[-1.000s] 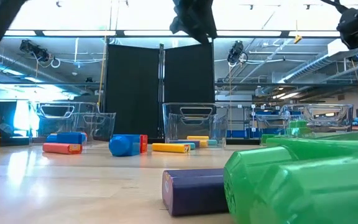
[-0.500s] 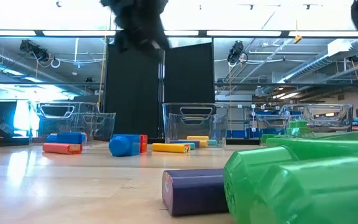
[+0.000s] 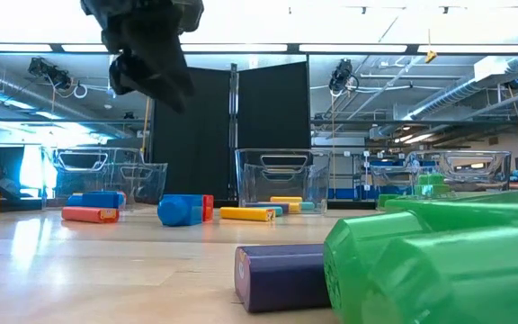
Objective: Sort blocks by size
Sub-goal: Put the blue 1 stud game piece into the left transparent bin
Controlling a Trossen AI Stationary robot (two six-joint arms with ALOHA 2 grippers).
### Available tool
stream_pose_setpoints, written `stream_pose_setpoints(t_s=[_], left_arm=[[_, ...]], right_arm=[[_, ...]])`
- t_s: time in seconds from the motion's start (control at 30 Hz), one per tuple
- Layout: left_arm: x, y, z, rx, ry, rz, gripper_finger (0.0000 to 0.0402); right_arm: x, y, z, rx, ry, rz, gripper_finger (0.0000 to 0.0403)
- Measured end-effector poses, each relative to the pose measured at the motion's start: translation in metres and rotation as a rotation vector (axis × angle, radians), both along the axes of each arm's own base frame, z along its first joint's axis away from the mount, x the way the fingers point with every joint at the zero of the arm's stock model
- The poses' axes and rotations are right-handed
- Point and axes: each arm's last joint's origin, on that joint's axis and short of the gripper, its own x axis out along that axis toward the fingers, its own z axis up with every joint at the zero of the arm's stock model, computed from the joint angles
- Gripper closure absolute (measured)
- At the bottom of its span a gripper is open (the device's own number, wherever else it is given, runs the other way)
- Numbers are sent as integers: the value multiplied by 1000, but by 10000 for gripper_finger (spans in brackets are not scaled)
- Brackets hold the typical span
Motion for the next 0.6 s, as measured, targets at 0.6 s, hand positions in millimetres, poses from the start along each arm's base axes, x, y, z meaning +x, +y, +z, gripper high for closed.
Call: stream_pose_setpoints(t_s=[0.6], left_arm=[[-1, -15, 3, 59, -83, 40, 204]], right_arm=[[1, 60, -51, 82, -60, 275, 167]])
